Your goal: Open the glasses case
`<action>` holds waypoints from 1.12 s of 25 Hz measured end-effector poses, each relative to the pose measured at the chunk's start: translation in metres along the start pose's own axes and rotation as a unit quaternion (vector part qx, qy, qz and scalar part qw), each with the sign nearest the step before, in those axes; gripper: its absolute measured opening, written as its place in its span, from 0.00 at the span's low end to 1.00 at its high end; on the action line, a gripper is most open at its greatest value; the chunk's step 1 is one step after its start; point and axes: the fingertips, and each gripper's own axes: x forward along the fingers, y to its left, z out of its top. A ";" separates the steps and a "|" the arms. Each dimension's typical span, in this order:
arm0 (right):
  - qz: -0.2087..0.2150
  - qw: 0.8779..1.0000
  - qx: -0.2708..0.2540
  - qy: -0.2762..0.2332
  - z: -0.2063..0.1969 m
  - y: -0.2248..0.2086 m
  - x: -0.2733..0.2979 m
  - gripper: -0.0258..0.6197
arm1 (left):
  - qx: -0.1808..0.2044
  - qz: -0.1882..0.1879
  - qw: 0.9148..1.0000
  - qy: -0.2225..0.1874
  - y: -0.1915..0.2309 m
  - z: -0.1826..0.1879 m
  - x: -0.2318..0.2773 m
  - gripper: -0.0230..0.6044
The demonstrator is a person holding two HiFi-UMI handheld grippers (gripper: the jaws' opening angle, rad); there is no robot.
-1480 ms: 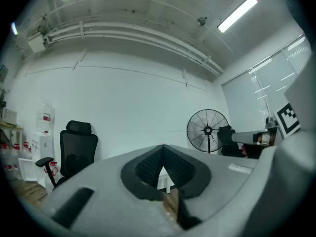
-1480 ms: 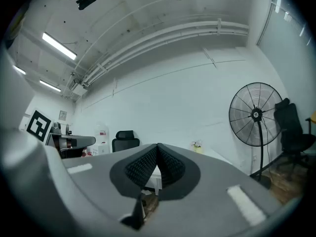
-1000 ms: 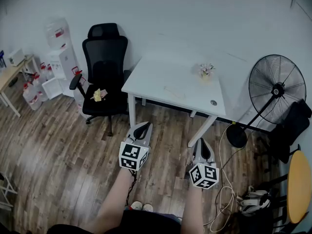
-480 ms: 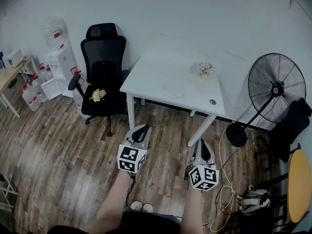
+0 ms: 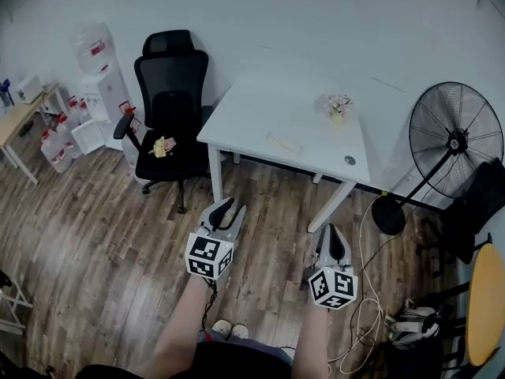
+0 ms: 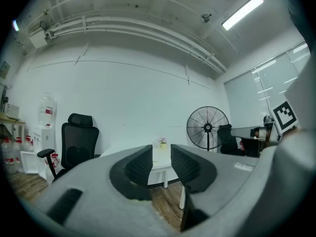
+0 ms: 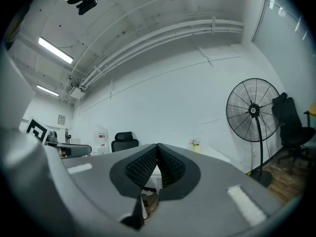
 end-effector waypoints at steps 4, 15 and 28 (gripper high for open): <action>0.008 1.000 0.002 -0.002 -0.001 -0.005 0.004 0.06 | 0.000 0.007 1.000 0.000 -0.002 -0.004 0.003 0.21; 0.013 1.000 -0.001 -0.006 -0.004 -0.024 0.039 0.06 | 0.005 0.011 1.000 -0.012 0.005 -0.003 0.033 0.22; -0.013 1.000 -0.011 -0.014 -0.022 -0.071 0.181 0.06 | 0.010 -0.014 0.999 -0.027 0.078 -0.003 0.183 0.22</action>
